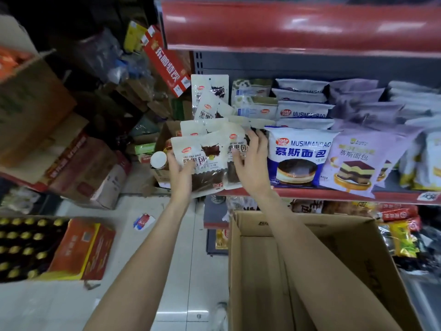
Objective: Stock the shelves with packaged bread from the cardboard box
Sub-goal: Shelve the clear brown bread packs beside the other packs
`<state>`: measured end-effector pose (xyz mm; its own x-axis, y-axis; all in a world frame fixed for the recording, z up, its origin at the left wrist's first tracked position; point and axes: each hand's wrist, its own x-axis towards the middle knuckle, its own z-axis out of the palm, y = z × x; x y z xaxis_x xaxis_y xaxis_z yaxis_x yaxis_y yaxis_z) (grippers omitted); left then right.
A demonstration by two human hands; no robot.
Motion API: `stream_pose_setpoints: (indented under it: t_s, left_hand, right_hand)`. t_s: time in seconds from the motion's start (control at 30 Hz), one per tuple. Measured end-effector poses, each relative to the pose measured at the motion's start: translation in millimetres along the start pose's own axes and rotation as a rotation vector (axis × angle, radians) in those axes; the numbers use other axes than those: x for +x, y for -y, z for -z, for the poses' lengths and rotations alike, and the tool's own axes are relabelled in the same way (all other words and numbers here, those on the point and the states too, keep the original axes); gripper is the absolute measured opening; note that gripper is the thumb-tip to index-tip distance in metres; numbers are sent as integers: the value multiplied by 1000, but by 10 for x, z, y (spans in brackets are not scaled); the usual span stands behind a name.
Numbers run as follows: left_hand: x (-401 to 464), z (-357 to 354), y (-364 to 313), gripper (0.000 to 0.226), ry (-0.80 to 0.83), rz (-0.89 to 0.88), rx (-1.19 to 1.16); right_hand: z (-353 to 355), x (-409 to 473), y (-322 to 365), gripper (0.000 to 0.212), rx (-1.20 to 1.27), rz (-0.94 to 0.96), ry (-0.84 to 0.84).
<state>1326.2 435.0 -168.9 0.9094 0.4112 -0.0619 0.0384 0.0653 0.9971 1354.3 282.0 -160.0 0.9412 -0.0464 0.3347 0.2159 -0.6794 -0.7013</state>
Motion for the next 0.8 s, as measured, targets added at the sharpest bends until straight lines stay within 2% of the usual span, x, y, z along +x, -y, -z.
stream_pose_setpoints:
  t_s: [0.1, 0.17, 0.27, 0.33, 0.43, 0.57, 0.8]
  left_hand:
    - [55, 113, 48, 73, 125, -11, 359]
    - [121, 182, 90, 76, 140, -96, 513]
    - [108, 283, 149, 68, 209, -151, 384]
    - [46, 291, 189, 62, 247, -119, 304]
    - [90, 219, 245, 59, 223, -114, 263]
    - [191, 42, 296, 51, 200, -135, 302]
    - [193, -30, 310, 81, 222, -65, 245]
  right_hand:
    - [-85, -179, -72, 64, -243, 129, -40]
    - [-102, -313, -83, 59, -441, 233, -114]
    - [-155, -483, -114, 47, -546, 247, -105]
    - [-184, -513, -129, 52, -539, 168, -40]
    - [-145, -417, -137, 65, -555, 123, 45]
    - [-66, -310, -156, 66, -565, 76, 87]
    - [-59, -370, -161, 52, -508, 55, 80]
